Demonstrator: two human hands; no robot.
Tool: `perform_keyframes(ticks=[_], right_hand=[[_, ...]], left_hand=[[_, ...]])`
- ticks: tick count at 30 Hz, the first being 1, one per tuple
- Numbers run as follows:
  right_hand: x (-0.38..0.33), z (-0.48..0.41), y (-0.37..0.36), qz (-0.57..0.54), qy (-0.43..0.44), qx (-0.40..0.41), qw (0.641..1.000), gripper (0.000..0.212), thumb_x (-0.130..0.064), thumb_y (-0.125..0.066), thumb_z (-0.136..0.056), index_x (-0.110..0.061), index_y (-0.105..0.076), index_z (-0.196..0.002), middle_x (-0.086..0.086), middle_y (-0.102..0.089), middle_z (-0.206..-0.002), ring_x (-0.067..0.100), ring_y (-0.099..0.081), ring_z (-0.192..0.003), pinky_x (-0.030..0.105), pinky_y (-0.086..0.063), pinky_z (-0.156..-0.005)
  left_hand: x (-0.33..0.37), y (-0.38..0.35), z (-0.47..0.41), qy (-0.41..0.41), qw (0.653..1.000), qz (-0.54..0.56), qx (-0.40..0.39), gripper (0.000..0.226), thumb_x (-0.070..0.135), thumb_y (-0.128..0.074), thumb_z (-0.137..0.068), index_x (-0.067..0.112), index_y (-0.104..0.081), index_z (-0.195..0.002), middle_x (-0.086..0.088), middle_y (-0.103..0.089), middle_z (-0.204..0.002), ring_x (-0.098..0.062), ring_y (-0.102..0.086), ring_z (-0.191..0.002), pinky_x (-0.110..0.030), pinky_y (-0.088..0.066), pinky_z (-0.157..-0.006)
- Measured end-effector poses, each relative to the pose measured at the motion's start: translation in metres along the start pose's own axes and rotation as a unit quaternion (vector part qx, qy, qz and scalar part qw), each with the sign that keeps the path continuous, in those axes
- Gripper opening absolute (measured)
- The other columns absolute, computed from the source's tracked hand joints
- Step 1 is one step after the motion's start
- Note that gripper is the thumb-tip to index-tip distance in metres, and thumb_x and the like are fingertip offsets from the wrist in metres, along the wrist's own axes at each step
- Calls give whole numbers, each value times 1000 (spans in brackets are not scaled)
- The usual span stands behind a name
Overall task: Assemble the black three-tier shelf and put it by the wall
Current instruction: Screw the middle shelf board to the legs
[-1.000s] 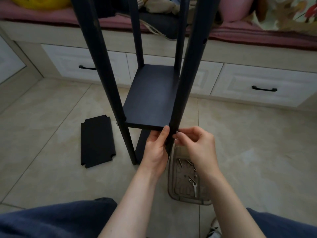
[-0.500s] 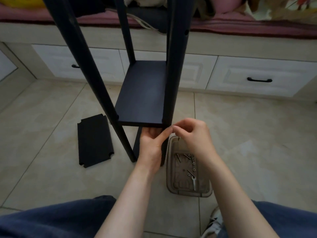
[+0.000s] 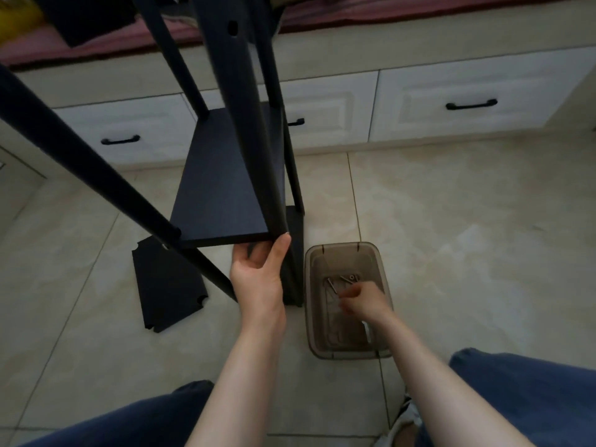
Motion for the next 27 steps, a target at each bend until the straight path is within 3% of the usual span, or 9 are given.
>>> perform_keyframes(ticks=[3,6,10,14,22,27], right_hand=[[20,-19,-12,65,-25,-3,998,21,-13,-62,-93,-4,-69,-111,16,-69,-116,31,-63,-112,33,-49,-93],[26,-33,-21,157,-16,-5,987,16,-8,-53,-96,-4,-64,-107,21,-64,-124,34,-60,-118,32,-47,-93],[21,-45,-37,296,18,14,955,37,3,-38,-98,6,-53,-132,27,-50,-136,36,-55,-123,38,-47,-101],[19,-52,-49,399,2,33,916,43,4,-27,-102,10,-38,-143,34,-33,-147,41,-46,-129,42,-50,-100],[6,-53,-56,434,41,47,899,36,0,-40,-100,1,-54,-133,26,-44,-137,39,-49,-123,42,-54,-92],[17,-54,-46,437,4,68,897,41,2,-29,-101,3,-51,-136,28,-42,-140,38,-48,-124,40,-50,-94]], left_hand=[[-4,2,-3,5,1000,-9,0,70,33,-80,-62,22,-58,-127,1,-75,-117,-12,-66,-118,-43,-40,-115],[-9,2,-6,0,1000,-15,0,68,32,-80,-65,21,-57,-128,1,-76,-113,-12,-67,-116,-46,-37,-116],[-12,6,-8,-1,1000,-28,-2,72,37,-82,-63,23,-56,-129,4,-76,-113,-10,-66,-117,-49,-32,-119],[-12,5,-8,-3,999,-33,-6,76,42,-83,-60,24,-56,-129,4,-76,-113,-8,-66,-117,-51,-28,-120],[-10,3,-8,-8,1000,-25,-3,73,40,-81,-60,28,-56,-128,7,-77,-111,-6,-67,-115,-49,-29,-120],[-10,2,-8,-10,1000,-25,-1,75,41,-82,-58,29,-56,-127,7,-77,-110,-6,-66,-116,-50,-28,-120]])
Point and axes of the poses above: each hand's wrist, its own z-axis away from the middle knuckle, its own y-axis out of the back of the hand, x = y × z, the point moved 9 cm from there along -z, towards the middle knuckle
